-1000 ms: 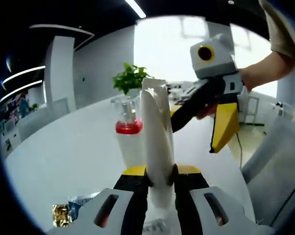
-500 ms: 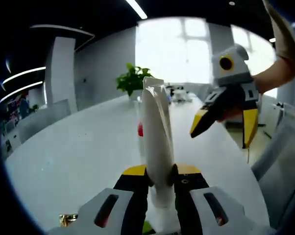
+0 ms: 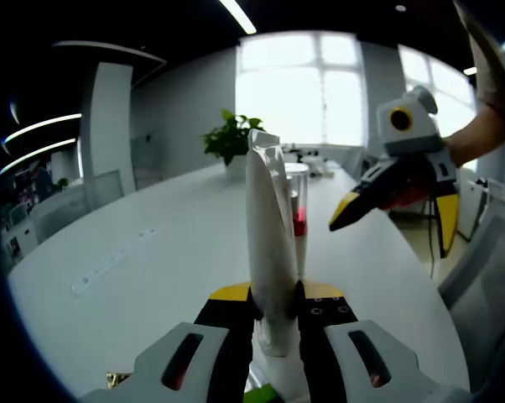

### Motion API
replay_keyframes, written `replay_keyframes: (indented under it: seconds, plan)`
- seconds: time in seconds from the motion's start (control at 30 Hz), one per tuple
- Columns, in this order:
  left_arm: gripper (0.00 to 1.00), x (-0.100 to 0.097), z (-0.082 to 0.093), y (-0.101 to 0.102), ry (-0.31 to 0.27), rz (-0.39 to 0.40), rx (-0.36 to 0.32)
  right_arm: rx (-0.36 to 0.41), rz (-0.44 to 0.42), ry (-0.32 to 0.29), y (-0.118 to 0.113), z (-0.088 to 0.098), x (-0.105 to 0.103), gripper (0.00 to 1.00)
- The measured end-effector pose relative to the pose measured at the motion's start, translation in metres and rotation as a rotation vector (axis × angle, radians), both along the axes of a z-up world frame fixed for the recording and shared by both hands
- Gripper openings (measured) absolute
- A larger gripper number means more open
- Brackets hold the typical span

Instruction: Arrange the skincare products in the storage area until every visible bottle or jar stands upright without overlapping.

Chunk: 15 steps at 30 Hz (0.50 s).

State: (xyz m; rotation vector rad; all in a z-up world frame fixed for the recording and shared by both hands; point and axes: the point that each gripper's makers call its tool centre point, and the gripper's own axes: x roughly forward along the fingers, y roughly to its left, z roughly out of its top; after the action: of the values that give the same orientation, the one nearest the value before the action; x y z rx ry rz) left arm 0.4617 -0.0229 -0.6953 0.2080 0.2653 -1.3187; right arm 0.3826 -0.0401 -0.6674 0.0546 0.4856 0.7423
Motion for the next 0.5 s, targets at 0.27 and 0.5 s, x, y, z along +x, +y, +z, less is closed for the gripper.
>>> replay_keyframes:
  seconds: [0.27,0.5]
  plan:
    - [0.16,-0.0022,0.0007,-0.0006,0.005,-0.002,-0.002,-0.012,-0.026,0.006,-0.0030,-0.0028,0.0014,0.79]
    - [0.15,-0.0025,0.0005,-0.0017,0.014,-0.001,-0.008,-0.013,-0.030,0.010,-0.0029,-0.0038,0.0019,0.83]
